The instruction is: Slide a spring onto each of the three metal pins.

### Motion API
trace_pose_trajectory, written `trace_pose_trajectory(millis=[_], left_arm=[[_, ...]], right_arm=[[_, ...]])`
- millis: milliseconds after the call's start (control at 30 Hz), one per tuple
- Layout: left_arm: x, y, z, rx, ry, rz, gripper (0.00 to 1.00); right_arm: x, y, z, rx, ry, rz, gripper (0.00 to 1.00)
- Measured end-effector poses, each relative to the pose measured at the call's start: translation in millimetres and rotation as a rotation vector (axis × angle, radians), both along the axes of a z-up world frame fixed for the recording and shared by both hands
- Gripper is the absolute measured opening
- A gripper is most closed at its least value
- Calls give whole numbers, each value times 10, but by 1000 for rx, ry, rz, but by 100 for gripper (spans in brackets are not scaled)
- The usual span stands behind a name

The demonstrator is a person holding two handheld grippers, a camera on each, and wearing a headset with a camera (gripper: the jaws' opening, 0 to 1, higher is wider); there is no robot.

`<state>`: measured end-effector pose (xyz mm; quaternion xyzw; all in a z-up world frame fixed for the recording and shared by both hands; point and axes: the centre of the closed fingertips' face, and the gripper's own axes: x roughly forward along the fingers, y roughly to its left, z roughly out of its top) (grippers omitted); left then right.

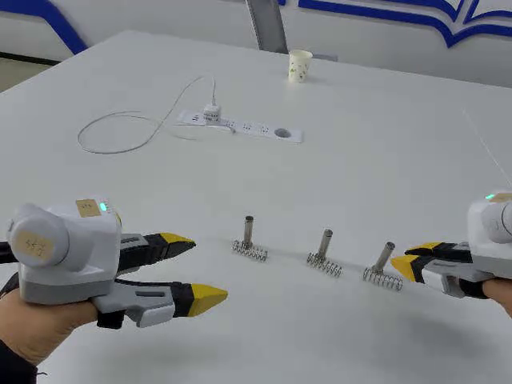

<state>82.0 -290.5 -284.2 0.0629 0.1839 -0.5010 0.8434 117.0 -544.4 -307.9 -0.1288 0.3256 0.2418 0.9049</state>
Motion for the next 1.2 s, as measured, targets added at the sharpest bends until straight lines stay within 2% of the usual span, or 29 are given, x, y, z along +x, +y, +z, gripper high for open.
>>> trace_pose_trajectory(millis=[100, 300, 500, 567, 800, 1200], left_arm=[[-4, -4, 0, 1, 1, -1, 54], [-11, -6, -7, 2, 5, -3, 54], [-17, -11, -25, 7, 10, -5, 54], [-20, -10, -32, 9, 12, -6, 54], [-25, -14, -54, 14, 20, -7, 54], [-20, -6, -67, 15, 26, -2, 53]], right_arm=[[-26, -17, -47, 8, 13, 34, 17], [-114, 20, -170, 18, 27, 149, 17], [-132, -29, -267, 5, 50, 171, 18], [-148, -2, -270, 18, 52, 189, 18], [-160, 52, -302, -17, 46, 267, 17], [-161, 97, -367, -19, 62, 308, 16]])
